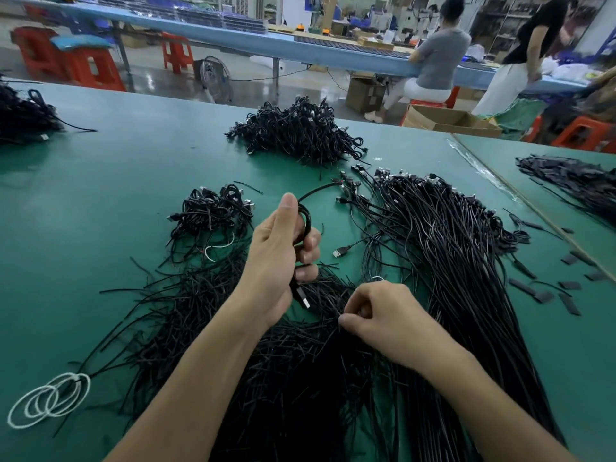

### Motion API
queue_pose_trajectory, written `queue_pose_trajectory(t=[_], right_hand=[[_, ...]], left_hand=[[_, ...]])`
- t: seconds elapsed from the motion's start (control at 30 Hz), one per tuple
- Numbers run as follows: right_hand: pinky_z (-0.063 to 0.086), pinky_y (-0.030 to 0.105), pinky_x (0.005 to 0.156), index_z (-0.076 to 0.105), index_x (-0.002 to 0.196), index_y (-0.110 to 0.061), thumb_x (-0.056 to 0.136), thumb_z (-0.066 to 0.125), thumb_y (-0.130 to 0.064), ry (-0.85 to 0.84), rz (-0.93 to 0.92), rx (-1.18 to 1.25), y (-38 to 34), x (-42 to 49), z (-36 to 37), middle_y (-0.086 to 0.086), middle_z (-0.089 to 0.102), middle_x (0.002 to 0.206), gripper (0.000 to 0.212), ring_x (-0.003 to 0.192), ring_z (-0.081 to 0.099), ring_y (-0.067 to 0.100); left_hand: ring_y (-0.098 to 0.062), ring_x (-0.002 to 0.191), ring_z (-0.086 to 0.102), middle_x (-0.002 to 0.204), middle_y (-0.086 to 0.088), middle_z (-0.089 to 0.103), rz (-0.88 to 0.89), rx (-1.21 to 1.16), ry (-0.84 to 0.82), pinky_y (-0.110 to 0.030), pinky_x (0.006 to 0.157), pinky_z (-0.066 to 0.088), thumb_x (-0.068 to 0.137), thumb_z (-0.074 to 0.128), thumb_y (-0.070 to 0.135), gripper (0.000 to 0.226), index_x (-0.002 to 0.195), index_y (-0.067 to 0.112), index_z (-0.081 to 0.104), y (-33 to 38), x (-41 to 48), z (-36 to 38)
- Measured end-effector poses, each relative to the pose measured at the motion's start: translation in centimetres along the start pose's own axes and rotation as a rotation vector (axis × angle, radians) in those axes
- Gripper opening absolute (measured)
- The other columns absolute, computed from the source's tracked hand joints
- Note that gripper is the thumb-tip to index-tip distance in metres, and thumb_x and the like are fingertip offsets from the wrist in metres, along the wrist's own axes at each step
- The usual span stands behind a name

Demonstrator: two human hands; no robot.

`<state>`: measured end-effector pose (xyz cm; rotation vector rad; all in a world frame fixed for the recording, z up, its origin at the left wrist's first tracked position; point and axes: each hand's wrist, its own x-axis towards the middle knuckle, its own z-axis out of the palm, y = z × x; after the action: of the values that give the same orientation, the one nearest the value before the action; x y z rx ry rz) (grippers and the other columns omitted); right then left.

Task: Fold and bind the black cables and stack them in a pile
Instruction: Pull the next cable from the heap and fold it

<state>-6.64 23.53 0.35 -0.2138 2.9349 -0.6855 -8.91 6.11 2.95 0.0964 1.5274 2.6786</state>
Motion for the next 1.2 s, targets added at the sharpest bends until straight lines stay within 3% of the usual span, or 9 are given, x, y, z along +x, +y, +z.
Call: queue_pose_trajectory(t=[0.07, 0.2, 0.4, 0.67, 0.77, 0.83, 0.93, 1.07, 1.2], right_hand=[[0.05, 0.027, 0.069, 0.069, 0.082, -0.025, 0.087, 0.066, -0.037, 0.01, -0.015, -0.094, -0.7, -0.1, 0.7, -0.014, 0.055, 0.078, 0.014, 0.075, 0.058, 0.007], [0.043, 0.024, 0.066, 0.07, 0.084, -0.021, 0.09, 0.06, -0.029, 0.057, -0.026, -0.128, -1.3, -0.6, 1.1, -0.012, 0.053, 0.081, 0.015, 0.077, 0.058, 0.012], [0.057, 0.034, 0.076, 0.07, 0.088, -0.025, 0.093, 0.061, -0.032, 0.105, -0.02, -0.157, -1.4, -1.4, -0.1, -0.008, 0.063, 0.089, 0.012, 0.083, 0.064, 0.015], [0.054, 0.022, 0.069, 0.071, 0.07, -0.028, 0.083, 0.075, -0.038, 0.122, 0.016, -0.028, -0.7, -2.0, -3.8, -0.012, 0.066, 0.068, 0.017, 0.073, 0.062, 0.003], [0.046, 0.007, 0.056, 0.07, 0.066, -0.027, 0.081, 0.076, -0.028, 0.343, -0.05, 0.155, -0.8, -2.3, -5.4, -0.02, 0.067, 0.065, 0.016, 0.062, 0.063, -0.004], [0.043, 0.006, 0.05, 0.071, 0.071, -0.026, 0.083, 0.076, -0.023, 0.5, -0.13, 0.346, -1.6, -2.4, -5.7, -0.021, 0.068, 0.068, 0.013, 0.055, 0.06, -0.003], [0.04, 0.009, 0.049, 0.072, 0.077, -0.024, 0.084, 0.077, -0.017, 0.556, -0.243, 0.537, -2.8, -2.3, -5.1, -0.01, 0.067, 0.064, 0.011, 0.052, 0.056, 0.002], [0.042, 0.01, 0.065, 0.073, 0.085, -0.02, 0.084, 0.076, -0.011, 0.498, -0.403, 0.303, -3.6, -2.4, -4.4, -0.009, 0.065, 0.08, 0.01, 0.074, 0.06, 0.008], [0.042, 0.007, 0.081, 0.072, 0.09, -0.014, 0.088, 0.072, -0.009, 0.462, -0.521, 0.072, -3.5, -2.7, -4.6, -0.014, 0.058, 0.091, 0.006, 0.096, 0.054, -0.015]], left_hand=[[-0.008, 0.046, 0.035, 0.058, 0.004, 0.049, 0.026, 0.04, -0.002, -0.018, 0.038, 0.024, 0.102, 0.04, 0.048, 0.05, 0.058, 0.023, 0.039, -0.1, -0.2, 0.1], [-0.008, 0.043, 0.041, 0.059, 0.001, 0.054, 0.054, 0.103, -0.009, -0.018, 0.034, 0.027, 0.101, 0.04, 0.053, 0.05, 0.058, 0.026, 0.045, -0.2, -0.4, 0.0], [-0.008, 0.04, 0.025, 0.052, 0.005, 0.043, 0.06, 0.158, 0.01, -0.017, 0.034, 0.019, 0.099, 0.041, 0.055, 0.05, 0.059, 0.026, 0.038, -0.4, -0.5, 0.2], [-0.012, 0.039, 0.016, 0.046, 0.005, 0.03, 0.042, 0.24, 0.011, -0.021, 0.037, 0.011, 0.105, 0.033, 0.05, 0.057, 0.055, 0.023, 0.034, -0.4, -0.5, 0.5], [-0.013, 0.039, 0.015, 0.047, 0.004, 0.028, 0.02, 0.269, -0.032, -0.025, 0.039, 0.01, 0.105, 0.028, 0.052, 0.057, 0.057, 0.024, 0.039, -0.5, -0.6, 0.7], [-0.011, 0.036, 0.017, 0.044, 0.006, 0.031, 0.003, 0.289, -0.095, -0.019, 0.038, 0.013, 0.106, 0.029, 0.048, 0.053, 0.066, 0.017, 0.046, -0.7, -0.8, 0.8], [-0.011, 0.033, 0.017, 0.042, 0.007, 0.033, -0.044, 0.315, -0.221, -0.014, 0.037, 0.017, 0.097, 0.039, 0.043, 0.037, 0.082, 0.011, 0.051, -0.8, -1.1, 1.2], [-0.01, 0.032, 0.019, 0.043, 0.006, 0.029, -0.059, 0.275, -0.289, -0.013, 0.037, 0.018, 0.095, 0.04, 0.036, 0.033, 0.108, 0.016, 0.063, -0.5, -1.3, 1.2], [-0.01, 0.034, 0.019, 0.042, 0.004, 0.03, -0.001, 0.233, -0.248, -0.014, 0.039, 0.02, 0.107, 0.034, 0.038, 0.045, 0.104, 0.02, 0.075, -0.7, -1.2, 1.5]])
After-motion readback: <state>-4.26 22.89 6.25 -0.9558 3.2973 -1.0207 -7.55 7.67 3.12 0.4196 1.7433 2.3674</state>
